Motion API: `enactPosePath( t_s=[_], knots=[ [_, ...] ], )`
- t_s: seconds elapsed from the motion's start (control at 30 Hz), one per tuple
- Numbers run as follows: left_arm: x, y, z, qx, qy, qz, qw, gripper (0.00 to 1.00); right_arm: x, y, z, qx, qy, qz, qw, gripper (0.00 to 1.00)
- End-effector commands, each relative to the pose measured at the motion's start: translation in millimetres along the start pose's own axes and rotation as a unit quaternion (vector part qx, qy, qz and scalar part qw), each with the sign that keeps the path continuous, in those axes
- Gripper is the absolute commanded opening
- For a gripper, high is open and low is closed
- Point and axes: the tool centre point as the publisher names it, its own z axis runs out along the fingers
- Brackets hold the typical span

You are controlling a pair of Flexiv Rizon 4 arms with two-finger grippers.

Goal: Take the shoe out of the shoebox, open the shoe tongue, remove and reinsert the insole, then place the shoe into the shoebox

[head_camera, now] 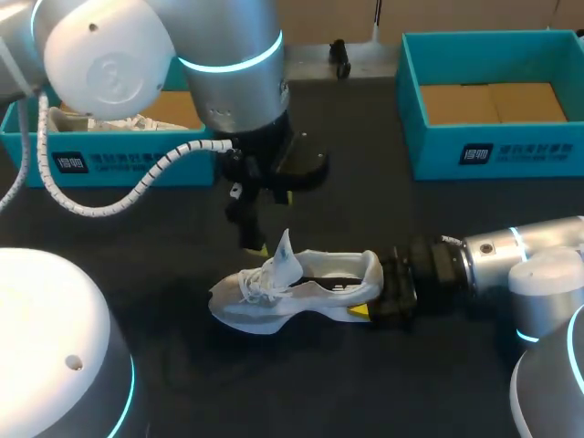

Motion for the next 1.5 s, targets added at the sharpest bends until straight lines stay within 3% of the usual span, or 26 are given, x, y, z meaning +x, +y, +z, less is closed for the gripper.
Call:
enactPosePath(
  t_s=[0.03, 0.3, 0.53, 0.97, 1.37, 1.4, 1.43, 1.5],
  knots=[
    [-0.1, -16, 7, -0.010, -0.019, 0.018, 1.000, 1.00, 1.2, 0.9, 2, 0.002, -0.001, 0.000, 1.000, 0.00],
    [-5.0, -33, 15, -0.004, -0.043, 0.040, 0.998, 1.00, 1.2, 0.9, 2, 0.002, -0.001, 0.000, 1.000, 0.00],
    [-6.7, -45, 31, 0.000, -0.030, 0.060, 0.998, 1.00, 1.2, 0.9, 2, 0.002, -0.001, 0.000, 1.000, 0.00],
    [-6.7, -45, 31, 0.000, -0.030, 0.060, 0.998, 1.00, 1.2, 0.9, 2, 0.002, -0.001, 0.000, 1.000, 0.00],
    [-26.2, -64, 57, -0.005, 0.002, 0.064, 0.998, 1.00, 1.2, 0.9, 2, 0.002, -0.001, 0.000, 1.000, 0.00],
    [-26.9, -65, 59, -0.004, 0.004, 0.060, 0.998, 0.96, 1.2, 0.9, 2, 0.002, -0.001, 0.000, 1.000, 0.00],
    [-28.2, -66, 62, -0.001, 0.008, 0.056, 0.998, 0.82, 1.2, 0.9, 2, 0.002, -0.001, 0.000, 1.000, 0.00],
    [-30.1, -68, 66, -0.002, 0.011, 0.042, 0.999, 0.68, 1.2, 0.9, 2, 0.002, -0.001, 0.000, 1.000, 0.00]
  ],
)
